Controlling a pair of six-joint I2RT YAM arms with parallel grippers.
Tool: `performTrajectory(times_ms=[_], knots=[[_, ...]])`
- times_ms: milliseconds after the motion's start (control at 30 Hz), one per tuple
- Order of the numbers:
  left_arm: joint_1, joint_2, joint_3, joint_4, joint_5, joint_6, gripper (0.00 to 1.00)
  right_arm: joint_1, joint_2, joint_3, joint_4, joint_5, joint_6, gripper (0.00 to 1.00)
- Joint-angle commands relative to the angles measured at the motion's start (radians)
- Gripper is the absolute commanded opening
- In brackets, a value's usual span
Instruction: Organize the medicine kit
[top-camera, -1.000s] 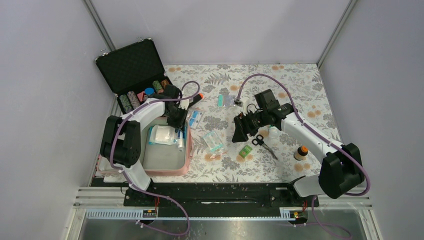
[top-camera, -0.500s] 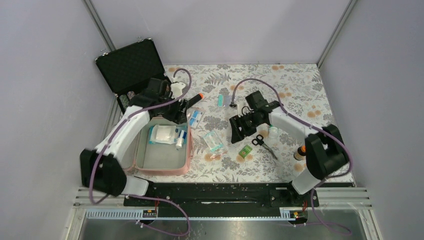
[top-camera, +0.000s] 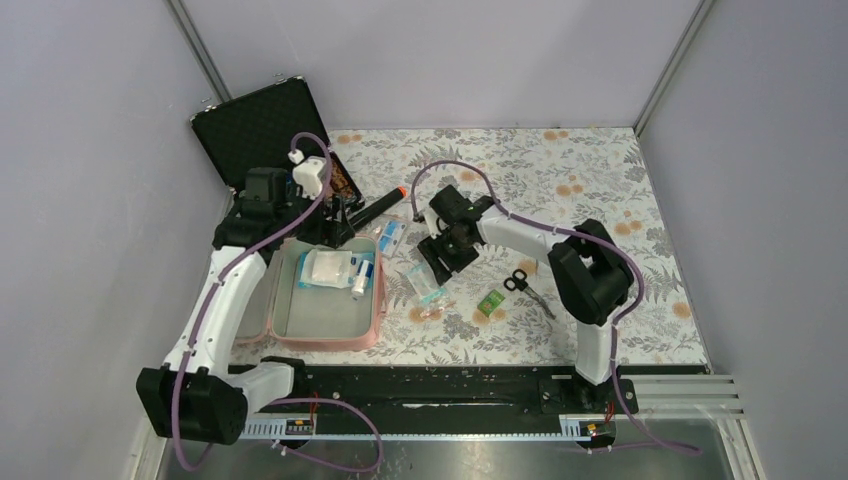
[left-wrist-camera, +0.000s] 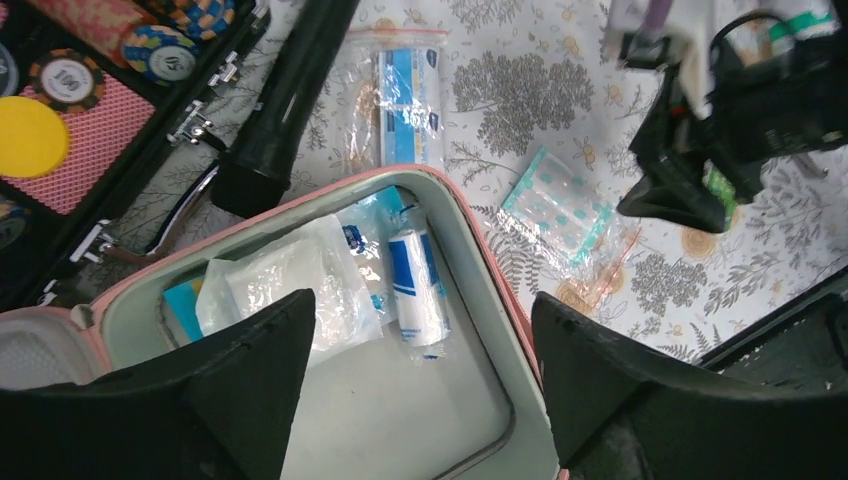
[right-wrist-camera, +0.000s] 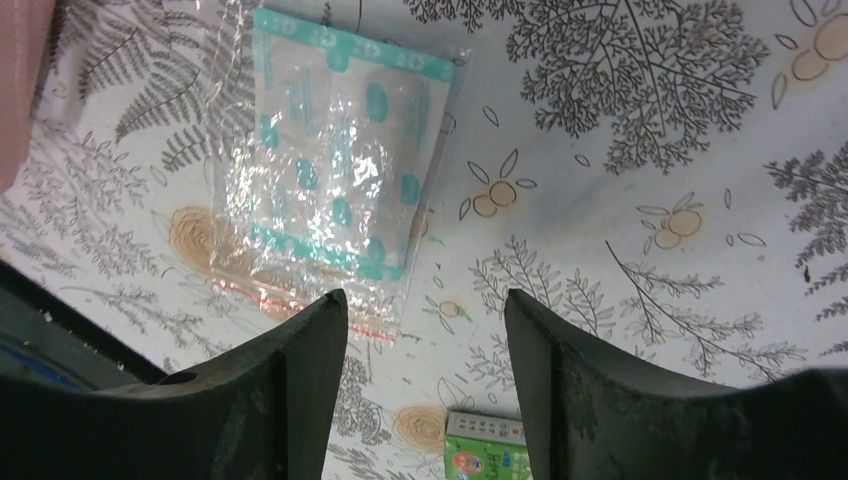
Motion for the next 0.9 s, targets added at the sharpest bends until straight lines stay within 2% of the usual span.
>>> performTrajectory(times_ms=[0, 233, 500, 533, 733, 867], knots=[[0.071, -0.076, 0.061, -0.005, 0.07, -0.005, 0.8, 0.041, 0.06, 0.067, -0.042, 0.1, 0.03, 0.67], [0.142, -0.108, 0.038, 0.0, 0.174, -0.005, 0.8, 0.072, 0.151, 0.12, -0.076, 0.114, 0.121, 0.63], [0.177, -0.131, -0.026, 0.067, 0.214, -0.032, 0.79, 0.097, 0.214, 0.107, -0.076, 0.154, 0.135, 0.29], [0.179, -0.131, -0.041, 0.087, 0.214, -0.063, 0.79, 0.097, 0.223, 0.107, -0.077, 0.155, 0.135, 0.27], [0.181, -0.097, -0.127, 0.232, 0.288, -0.168, 0.79, 0.097, 0.218, 0.091, -0.075, 0.136, 0.126, 0.02], [0.179, -0.037, -0.17, 0.336, 0.34, -0.269, 0.79, 0.086, 0.109, 0.052, -0.076, 0.092, 0.104, 0.0]])
